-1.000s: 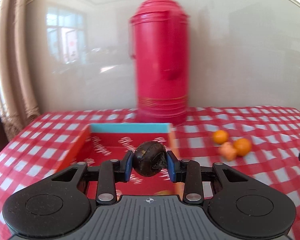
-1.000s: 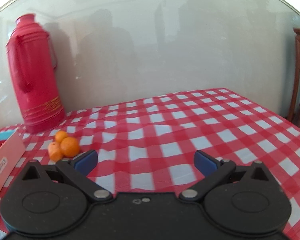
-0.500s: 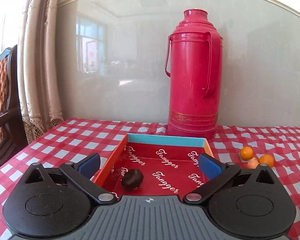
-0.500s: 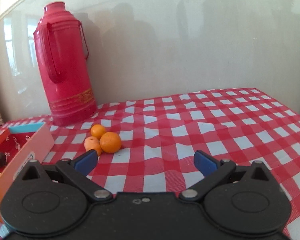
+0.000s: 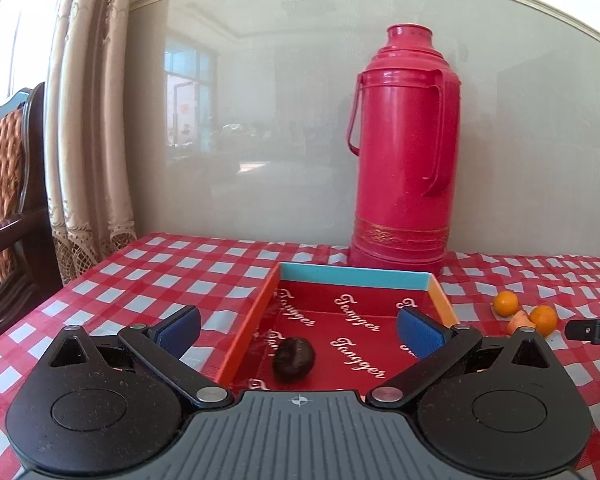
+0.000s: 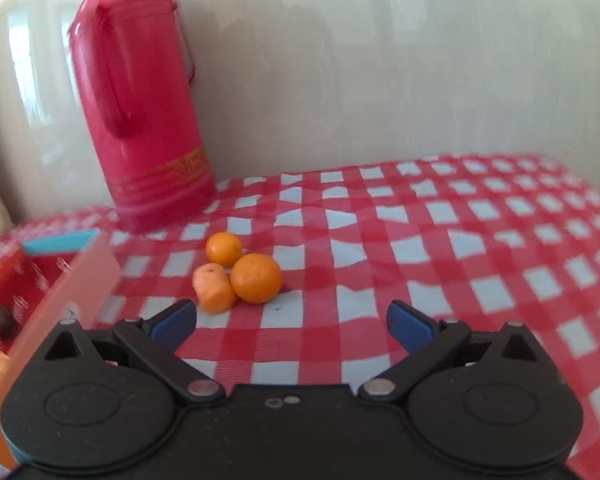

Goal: Organize fruits
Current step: 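Reach the right gripper to the large orange and close on it, then carry the large orange with the right gripper into the box and release, then reach the left gripper to the carrot chunk and grasp it, then carry the carrot chunk with the left gripper into the box and release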

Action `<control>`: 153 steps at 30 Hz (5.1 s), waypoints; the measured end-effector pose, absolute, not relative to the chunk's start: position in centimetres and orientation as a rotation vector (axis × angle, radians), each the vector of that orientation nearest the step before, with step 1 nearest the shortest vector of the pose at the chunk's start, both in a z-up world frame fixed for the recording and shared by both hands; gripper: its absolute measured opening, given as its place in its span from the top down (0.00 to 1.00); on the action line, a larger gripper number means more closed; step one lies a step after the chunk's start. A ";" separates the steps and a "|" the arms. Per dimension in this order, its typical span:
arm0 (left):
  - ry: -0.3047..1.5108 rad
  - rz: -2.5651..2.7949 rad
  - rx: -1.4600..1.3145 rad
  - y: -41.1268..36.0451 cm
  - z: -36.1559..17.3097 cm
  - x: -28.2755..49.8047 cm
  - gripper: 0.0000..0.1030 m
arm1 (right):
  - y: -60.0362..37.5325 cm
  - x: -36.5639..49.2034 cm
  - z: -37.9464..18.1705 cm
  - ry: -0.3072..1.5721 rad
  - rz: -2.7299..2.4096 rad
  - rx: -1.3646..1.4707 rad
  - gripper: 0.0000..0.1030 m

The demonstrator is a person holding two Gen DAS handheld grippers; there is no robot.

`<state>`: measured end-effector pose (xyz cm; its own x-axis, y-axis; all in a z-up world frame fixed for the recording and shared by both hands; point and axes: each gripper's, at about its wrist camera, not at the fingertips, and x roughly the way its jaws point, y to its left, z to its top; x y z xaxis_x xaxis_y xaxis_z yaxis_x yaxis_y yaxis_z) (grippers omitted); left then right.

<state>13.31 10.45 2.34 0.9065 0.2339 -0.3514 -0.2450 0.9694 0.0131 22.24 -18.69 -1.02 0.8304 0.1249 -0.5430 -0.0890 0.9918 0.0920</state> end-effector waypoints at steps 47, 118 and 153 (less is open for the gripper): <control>0.337 0.291 -0.039 13.3 2.9 10.5 0.00 | -15.0 20.2 2.8 0.516 0.348 0.204 0.72; 0.628 0.134 -0.067 -10.0 -3.5 28.5 0.66 | -37.4 17.6 -0.9 0.395 -0.186 0.248 0.06; 0.493 0.254 0.000 6.1 2.6 15.5 0.66 | -27.2 17.4 -0.1 0.405 -0.018 0.240 0.06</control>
<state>15.51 6.13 2.60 0.8500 0.2415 -0.4681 -0.2414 0.9685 0.0612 17.43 -27.15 -0.06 0.9195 0.0306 -0.3919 0.0646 0.9717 0.2273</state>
